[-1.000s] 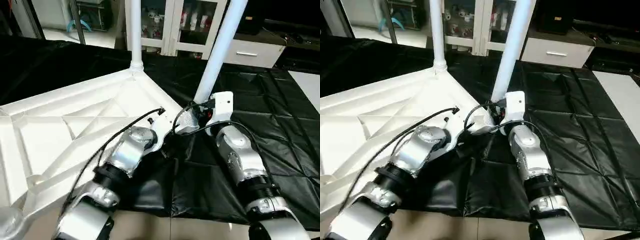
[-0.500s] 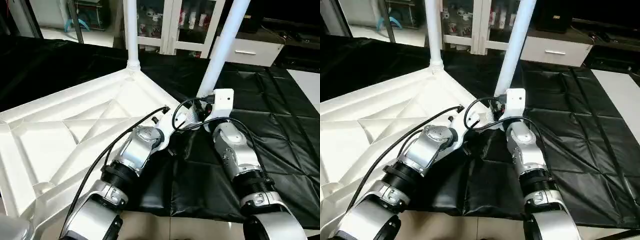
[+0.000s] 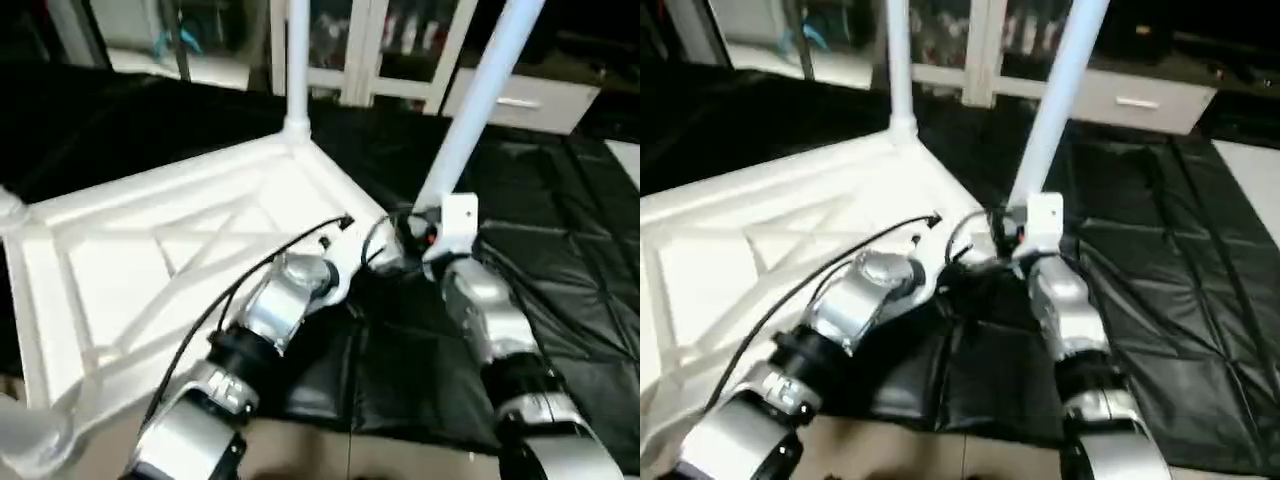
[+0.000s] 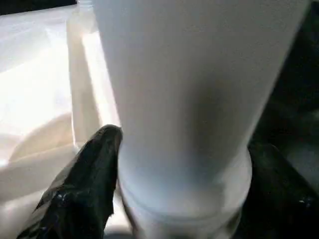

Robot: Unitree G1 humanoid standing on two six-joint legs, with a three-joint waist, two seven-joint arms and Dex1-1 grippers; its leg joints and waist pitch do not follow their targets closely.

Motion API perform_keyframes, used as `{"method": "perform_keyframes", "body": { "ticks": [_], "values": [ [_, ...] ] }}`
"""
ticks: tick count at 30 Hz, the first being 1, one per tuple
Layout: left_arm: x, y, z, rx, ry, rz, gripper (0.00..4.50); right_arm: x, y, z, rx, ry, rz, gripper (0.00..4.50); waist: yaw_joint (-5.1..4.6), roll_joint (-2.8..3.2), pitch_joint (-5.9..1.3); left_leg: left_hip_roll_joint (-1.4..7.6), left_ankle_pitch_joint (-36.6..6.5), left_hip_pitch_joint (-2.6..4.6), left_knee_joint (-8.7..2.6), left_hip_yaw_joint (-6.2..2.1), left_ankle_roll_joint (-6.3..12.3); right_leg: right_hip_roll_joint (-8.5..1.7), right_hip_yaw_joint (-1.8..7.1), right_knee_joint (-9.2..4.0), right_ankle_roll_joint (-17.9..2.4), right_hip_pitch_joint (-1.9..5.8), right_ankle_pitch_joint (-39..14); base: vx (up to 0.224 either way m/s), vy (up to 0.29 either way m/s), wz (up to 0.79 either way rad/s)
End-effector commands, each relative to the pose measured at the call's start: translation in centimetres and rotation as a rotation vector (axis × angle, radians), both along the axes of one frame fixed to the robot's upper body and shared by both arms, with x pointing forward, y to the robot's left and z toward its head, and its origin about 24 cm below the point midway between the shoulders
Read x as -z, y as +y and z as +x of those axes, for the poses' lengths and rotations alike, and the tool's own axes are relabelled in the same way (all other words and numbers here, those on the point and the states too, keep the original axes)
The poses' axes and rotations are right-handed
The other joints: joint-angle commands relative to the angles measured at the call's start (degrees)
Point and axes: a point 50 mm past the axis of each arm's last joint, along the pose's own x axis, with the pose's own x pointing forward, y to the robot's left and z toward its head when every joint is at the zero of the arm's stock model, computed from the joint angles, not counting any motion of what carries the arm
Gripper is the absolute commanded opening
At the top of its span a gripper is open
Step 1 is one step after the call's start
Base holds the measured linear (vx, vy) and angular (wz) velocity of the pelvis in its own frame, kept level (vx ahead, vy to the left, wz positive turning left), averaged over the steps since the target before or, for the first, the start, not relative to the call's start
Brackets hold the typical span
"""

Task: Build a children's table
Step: Insert table leg to table base

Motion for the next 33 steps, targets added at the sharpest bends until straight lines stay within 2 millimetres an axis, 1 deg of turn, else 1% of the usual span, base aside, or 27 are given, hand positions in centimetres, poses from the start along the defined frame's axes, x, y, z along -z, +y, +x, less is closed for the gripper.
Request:
{"method": "perform_keyframes", "body": {
  "ticks": [1,2,3,5,6,7,8,10,12,13,14,17,19,22,23,24,25,26,27,29,30,31,32,33],
  "values": [
    [-1.7,-1.1,0.0,0.078,-0.065,-0.058,0.00,-0.2,0.1,-0.3,-0.035,0.000,0.012,3.60,0.09,-0.41,-3.12,3.09,-4.12,0.44,-3.24,-0.63,7.64,-4.16,2.65,-2.45,-16.22,3.03,-2.23,0.000,0.000,0.00],
    [-1.7,-0.9,0.0,0.081,-0.065,-0.056,0.00,-0.4,-0.1,-0.4,-0.042,-0.008,0.020,3.67,0.06,-0.48,-3.07,3.01,-4.42,0.40,-3.21,-0.61,7.47,-4.10,2.66,-2.46,-15.97,3.07,-2.91,0.000,0.000,0.00],
    [-1.6,-0.8,0.0,0.083,-0.065,-0.055,0.00,-0.5,-0.2,-0.4,-0.045,-0.013,0.025,3.80,0.13,-0.42,-3.06,2.97,-4.57,0.43,-3.15,-0.50,7.37,-4.11,2.72,-2.45,-15.77,2.97,-3.71,0.000,0.000,0.00],
    [-1.5,-0.5,0.0,0.093,-0.063,-0.049,0.00,-0.7,-0.4,-0.7,-0.060,-0.025,0.023,4.03,0.17,-0.15,-3.01,3.00,-3.84,0.33,-3.09,-0.42,7.35,-4.04,2.74,-2.38,-15.40,2.86,-3.66,0.000,0.000,0.00],
    [-1.4,-0.2,0.0,0.102,-0.062,-0.045,0.00,-0.9,-0.5,-1.0,-0.075,-0.033,0.022,4.11,0.23,-0.21,-3.22,3.01,-2.42,0.35,-2.86,-0.27,7.70,-3.91,2.75,-2.02,-15.52,2.84,-1.43,0.000,0.000,0.00],
    [-1.4,-0.2,0.0,0.102,-0.062,-0.045,0.00,-0.9,-0.5,-1.0,-0.075,-0.033,0.022,4.11,0.23,-0.21,-3.22,3.01,-2.42,0.35,-2.86,-0.27,7.70,-3.91,2.75,-2.02,-15.52,2.84,-1.43,0.000,0.000,0.00],
    [-1.4,-0.1,0.1,0.105,-0.062,-0.044,0.00,-0.9,-0.5,-1.2,-0.080,-0.036,0.021,4.22,0.24,-0.20,-3.23,2.97,-1.36,0.18,-2.76,-0.23,8.24,-3.88,2.73,-1.77,-15.70,2.85,0.04,0.000,0.000,0.00],
    [-1.4,0.1,0.1,0.113,-0.061,-0.043,0.00,-1.1,-0.6,-1.6,-0.096,-0.042,0.026,4.47,0.29,-0.21,-3.24,2.94,-1.15,0.24,-2.67,-0.13,8.68,-3.91,2.72,-1.73,-16.10,2.75,0.53,0.000,0.000,0.00],
    [-1.4,0.5,0.1,0.125,-0.054,-0.046,0.00,-1.3,-0.6,-2.0,-0.124,-0.055,0.023,4.47,0.51,-0.12,-3.29,2.99,-0.76,0.22,-2.63,-0.16,8.90,-3.86,2.72,-1.55,-15.93,2.85,1.05,0.000,0.000,0.00],
    [-1.4,0.5,0.1,0.127,-0.054,-0.046,0.00,-1.3,-0.6,-2.1,-0.125,-0.056,0.024,4.47,0.55,-0.09,-3.29,3.01,-0.70,0.30,-2.62,-0.16,8.92,-3.80,2.66,-1.58,-15.99,2.77,1.05,0.000,0.000,0.00],
    [-1.3,0.8,0.0,0.150,-0.047,-0.042,0.00,-1.6,-0.6,-2.5,-0.149,-0.069,0.023,4.47,0.62,-0.18,-3.24,2.99,-1.04,0.27,-2.61,-0.11,8.83,-3.81,2.69,-1.68,-15.81,2.78,0.51,0.000,0.000,0.00],
    [-1.1,1.3,-0.2,0.170,-0.035,-0.039,0.00,-1.9,-0.7,-3.0,-0.165,-0.075,0.015,4.47,0.71,-0.14,-3.25,3.00,-1.11,0.31,-2.60,-0.12,8.70,-3.81,2.72,-1.61,-15.65,2.76,0.34,0.000,0.000,0.00],
    [-0.9,1.8,-0.4,0.206,-0.016,-0.035,0.00,-2.2,-1.0,-3.5,-0.179,-0.079,0.007,4.47,0.83,-0.09,-3.31,3.02,-0.96,0.38,-2.61,-0.13,8.28,-3.75,2.73,-1.54,-15.58,2.74,0.18,0.000,0.000,0.00],
    [-0.6,3.0,-0.9,0.288,0.017,-0.040,0.00,-2.6,-1.7,-4.5,-0.212,-0.075,-0.006,4.47,1.16,0.04,-3.33,3.00,-0.17,0.40,-2.57,-0.23,8.38,-3.69,2.75,-1.34,-15.14,2.87,1.29,0.000,0.000,0.00],
    [-0.5,3.2,-1.1,0.307,0.027,-0.048,0.00,-2.7,-1.9,-4.7,-0.218,-0.074,-0.007,4.47,1.13,-0.05,-3.39,3.07,-0.33,0.49,-2.58,-0.15,8.34,-3.75,2.79,-1.36,-15.23,2.85,1.27,0.000,0.000,0.00],
    [-0.5,3.2,-1.1,0.315,0.027,-0.047,0.00,-2.7,-1.9,-4.7,-0.221,-0.073,-0.008,4.47,1.20,-0.03,-3.33,2.99,-0.98,0.49,-2.58,-0.09,7.98,-3.70,2.78,-1.39,-15.16,2.76,0.49,0.000,0.000,0.00],
    [-0.3,3.9,-1.6,0.388,0.047,-0.037,0.00,-2.8,-2.3,-5.3,-0.259,-0.063,-0.017,4.47,1.28,0.04,-3.29,2.89,-2.06,0.46,-2.61,-0.15,7.57,-3.70,2.76,-1.59,-14.98,2.75,-1.02,0.000,0.000,0.00],
    [-0.2,4.3,-1.8,0.406,0.059,-0.029,0.00,-2.8,-2.4,-5.6,-0.280,-0.057,-0.023,4.47,1.31,0.02,-3.29,2.96,-2.52,0.43,-2.64,-0.10,7.30,-3.71,2.84,-1.58,-14.82,2.85,-1.42,0.000,0.000,0.00],
    [-0.1,4.6,-1.9,0.426,0.063,-0.019,0.00,-2.8,-2.5,-5.8,-0.302,-0.050,-0.031,4.47,1.41,0.19,-3.24,3.12,-3.64,0.65,-2.77,-0.16,6.46,-3.69,2.80,-1.66,-14.50,2.67,-2.56,0.000,0.000,0.00],
    [-0.1,5.0,-2.0,0.449,0.064,-0.006,0.00,-2.8,-2.6,-6.3,-0.349,-0.032,-0.044,4.47,1.30,0.18,-3.19,3.07,-4.52,0.61,-2.79,-0.11,5.92,-3.67,2.82,-1.73,-14.36,2.56,-3.36,0.000,0.000,0.00],
    [-0.1,5.4,-2.1,0.469,0.061,-0.001,0.00,-2.7,-2.6,-6.8,-0.395,-0.017,-0.055,4.47,1.40,0.11,-3.14,3.09,-5.66,0.60,-2.81,-0.13,5.02,-3.67,2.88,-1.87,-13.95,2.55,-4.81,0.000,0.000,0.00],
    [-0.2,5.6,-2.1,0.482,0.066,0.000,0.00,-2.7,-2.5,-7.2,-0.432,-0.003,-0.055,4.47,1.49,0.09,-3.13,3.06,-6.08,0.62,-2.83,-0.18,4.86,-3.61,2.88,-1.88,-13.60,2.65,-5.28,0.000,0.000,0.00],
    [-0.2,5.9,-2.1,0.492,0.070,0.006,0.00,-2.7,-2.5,-7.6,-0.470,0.008,-0.059,4.47,1.61,0.14,-3.09,3.21,-6.47,0.73,-2.90,-0.16,4.71,-3.72,2.93,-1.94,-13.45,2.60,-5.75,0.000,0.000,0.00],
    [-0.2,6.1,-2.2,0.500,0.074,0.010,0.00,-2.7,-2.5,-7.8,-0.495,0.017,-0.060,4.47,1.59,0.03,-3.07,3.12,-7.24,0.58,-2.91,-0.18,4.36,-3.74,2.90,-1.98,-13.11,2.66,-6.85,0.000,0.000,0.00]
  ]
}}
